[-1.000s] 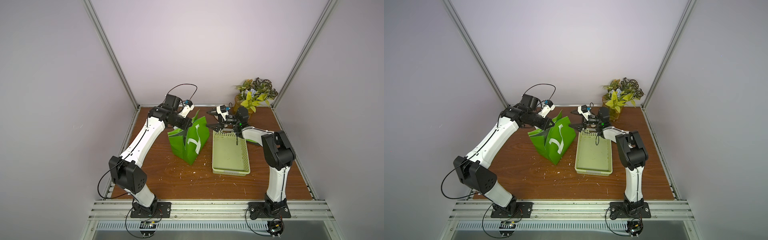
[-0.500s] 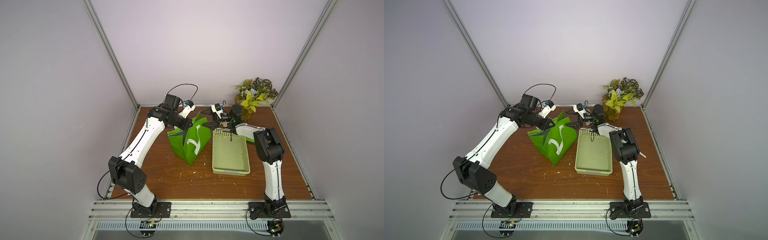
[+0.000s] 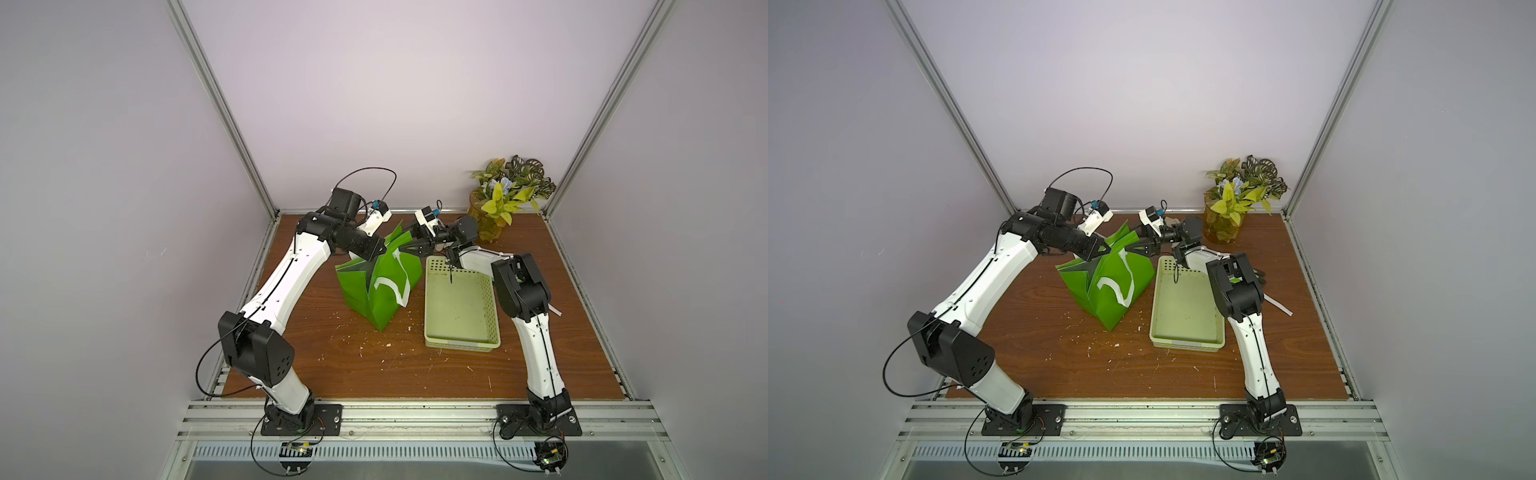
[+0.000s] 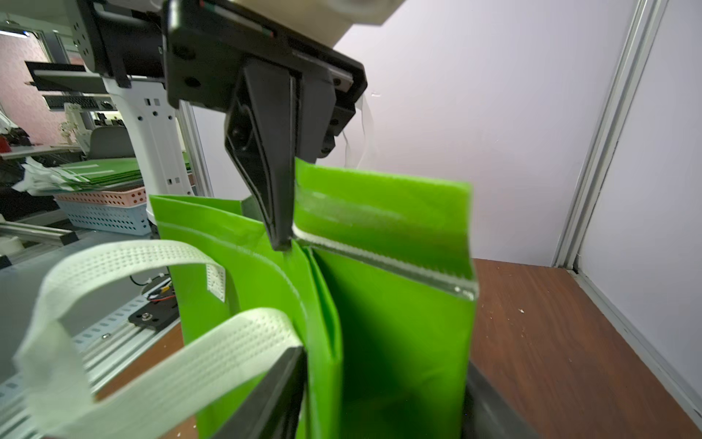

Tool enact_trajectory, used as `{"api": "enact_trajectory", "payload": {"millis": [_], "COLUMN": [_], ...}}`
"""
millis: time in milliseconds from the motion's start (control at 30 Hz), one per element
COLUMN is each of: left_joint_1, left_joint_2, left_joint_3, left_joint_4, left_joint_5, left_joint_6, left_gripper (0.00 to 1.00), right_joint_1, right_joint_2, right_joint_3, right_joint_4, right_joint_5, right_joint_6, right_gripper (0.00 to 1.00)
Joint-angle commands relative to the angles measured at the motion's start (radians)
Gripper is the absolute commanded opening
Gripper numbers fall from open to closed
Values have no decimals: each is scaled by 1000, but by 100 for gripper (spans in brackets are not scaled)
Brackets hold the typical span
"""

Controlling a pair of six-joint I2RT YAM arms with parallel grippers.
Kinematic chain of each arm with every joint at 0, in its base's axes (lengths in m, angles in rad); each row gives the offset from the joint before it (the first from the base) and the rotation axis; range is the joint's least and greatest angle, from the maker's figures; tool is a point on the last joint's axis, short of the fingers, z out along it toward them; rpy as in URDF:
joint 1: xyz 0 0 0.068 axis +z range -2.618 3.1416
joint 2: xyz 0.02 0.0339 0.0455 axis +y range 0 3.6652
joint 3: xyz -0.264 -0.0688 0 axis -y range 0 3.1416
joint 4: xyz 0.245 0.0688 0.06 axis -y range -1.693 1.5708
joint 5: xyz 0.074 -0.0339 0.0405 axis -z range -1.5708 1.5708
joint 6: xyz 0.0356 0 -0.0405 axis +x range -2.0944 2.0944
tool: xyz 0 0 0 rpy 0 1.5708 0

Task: Place the ice pack in the delivery bag
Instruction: Close the delivery bag at the center of the board.

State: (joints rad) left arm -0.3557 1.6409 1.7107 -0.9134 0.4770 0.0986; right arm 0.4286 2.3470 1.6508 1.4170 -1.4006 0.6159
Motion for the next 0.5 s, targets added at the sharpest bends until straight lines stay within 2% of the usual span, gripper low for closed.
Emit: {"api": "enact_trajectory", "payload": {"millis": [0,100,200,333,400,467], "left_joint_1": [-16,-15,-15,-15,-16,-15], "left_joint_2": [5,8,11,21,26,31], "left_joint_3": [44,47,48,50,54,59], "left_joint_4": [23,23,22,23,22,22], "left_joint_5": [19,8,0,-15,-18,-24], "left_joint_6": [7,3,-1,-8,-13,-16], "left_gripper": [0,0,0,0,0,0], "right_joint_1": [7,7,6,0,-6,-11], "right_joint_2": [-29,-30,-41,-58,-70,-93], "right_joint_3": [30,26,8,-18,-31,-48], "right_joint_4": [83,104,112,113,80,-18], "right_joint_5": [-44,-54,-54,-42,-29,-18], "right_joint_6": [79,109,114,109,83,2], "right_gripper": [52,49,39,30,22,14]}}
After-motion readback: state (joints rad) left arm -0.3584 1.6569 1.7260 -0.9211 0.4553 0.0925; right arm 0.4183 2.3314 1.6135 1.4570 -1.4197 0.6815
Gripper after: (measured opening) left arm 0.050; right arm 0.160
